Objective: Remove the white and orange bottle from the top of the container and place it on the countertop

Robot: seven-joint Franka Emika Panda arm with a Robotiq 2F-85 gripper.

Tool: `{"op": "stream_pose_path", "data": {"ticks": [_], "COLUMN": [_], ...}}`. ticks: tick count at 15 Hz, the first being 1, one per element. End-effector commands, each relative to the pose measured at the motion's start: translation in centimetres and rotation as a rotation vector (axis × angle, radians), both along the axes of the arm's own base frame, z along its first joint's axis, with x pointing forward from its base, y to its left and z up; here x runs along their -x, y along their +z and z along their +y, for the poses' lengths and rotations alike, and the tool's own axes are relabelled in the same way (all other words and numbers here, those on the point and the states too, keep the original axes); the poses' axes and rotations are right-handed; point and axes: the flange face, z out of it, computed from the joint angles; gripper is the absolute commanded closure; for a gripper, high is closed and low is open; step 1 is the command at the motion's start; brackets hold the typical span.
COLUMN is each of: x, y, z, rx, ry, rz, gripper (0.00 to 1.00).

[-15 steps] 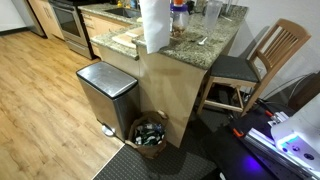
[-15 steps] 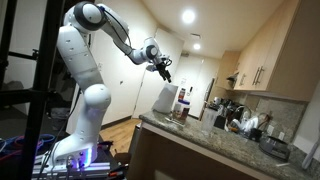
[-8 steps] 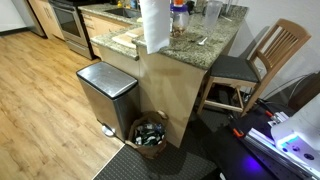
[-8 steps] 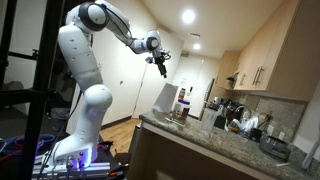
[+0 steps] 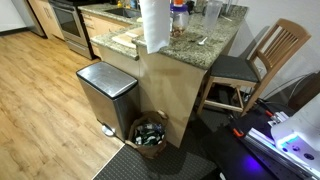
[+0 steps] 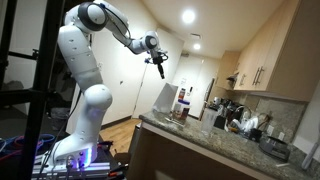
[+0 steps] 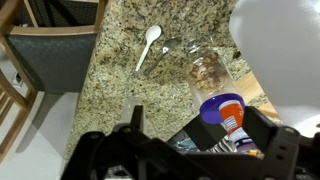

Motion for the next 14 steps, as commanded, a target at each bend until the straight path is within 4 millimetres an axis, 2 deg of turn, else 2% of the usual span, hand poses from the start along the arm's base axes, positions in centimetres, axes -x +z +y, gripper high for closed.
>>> {"op": "stream_pose_path", "data": {"ticks": [1, 3, 4, 14], "x": [0.69, 0.81, 0.8, 0.94], "y": [-0.08, -0.48, -0.58, -0.53], "z": [0.26, 0.62, 0.4, 0.57], "rx": [0.0, -0.085, -0.037, -0.037], "ry": [-0.139, -0.138, -0.121, -0.12], "rz": [0.047, 0.1, 0.058, 0.057], "gripper": [0.0, 0.0, 0.0, 0.0]}}
